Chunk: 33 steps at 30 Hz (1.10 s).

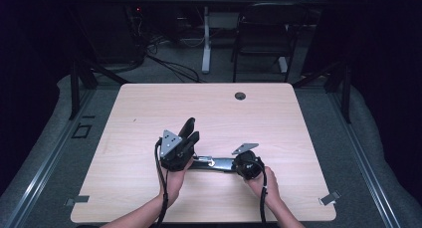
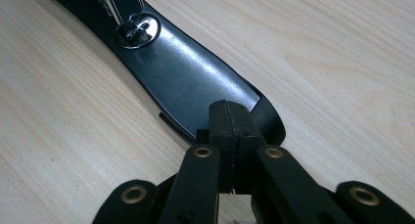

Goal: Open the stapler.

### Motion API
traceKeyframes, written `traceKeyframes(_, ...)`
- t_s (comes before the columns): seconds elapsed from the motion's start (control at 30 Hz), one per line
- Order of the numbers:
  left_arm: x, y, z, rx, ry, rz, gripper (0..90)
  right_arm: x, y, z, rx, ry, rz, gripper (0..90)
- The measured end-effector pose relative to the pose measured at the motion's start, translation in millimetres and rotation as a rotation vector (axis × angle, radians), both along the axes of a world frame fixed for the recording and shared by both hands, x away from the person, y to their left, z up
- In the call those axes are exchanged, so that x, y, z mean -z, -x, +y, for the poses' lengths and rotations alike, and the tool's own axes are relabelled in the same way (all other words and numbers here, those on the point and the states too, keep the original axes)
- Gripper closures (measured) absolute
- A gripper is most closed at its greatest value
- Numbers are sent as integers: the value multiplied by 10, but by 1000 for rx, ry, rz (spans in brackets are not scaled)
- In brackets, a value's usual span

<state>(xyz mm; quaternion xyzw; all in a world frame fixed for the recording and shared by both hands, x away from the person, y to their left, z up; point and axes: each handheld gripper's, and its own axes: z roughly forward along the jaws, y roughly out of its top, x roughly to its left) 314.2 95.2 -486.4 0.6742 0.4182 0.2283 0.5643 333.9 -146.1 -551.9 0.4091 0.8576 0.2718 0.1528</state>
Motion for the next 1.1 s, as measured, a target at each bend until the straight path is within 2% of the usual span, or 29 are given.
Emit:
traceKeyframes(0.4, -33, 7, 112, 5, -1, -1, 900, 2, 1, 5, 0, -9, 0, 900)
traceKeyframes(0.5, -51, 8, 137, 13, 0, 15, 900, 2, 1, 5, 0, -9, 1, 900)
traceKeyframes(1.1, -109, 0, 300, 2, 1, 38, 900, 2, 0, 7, -2, -7, -2, 900)
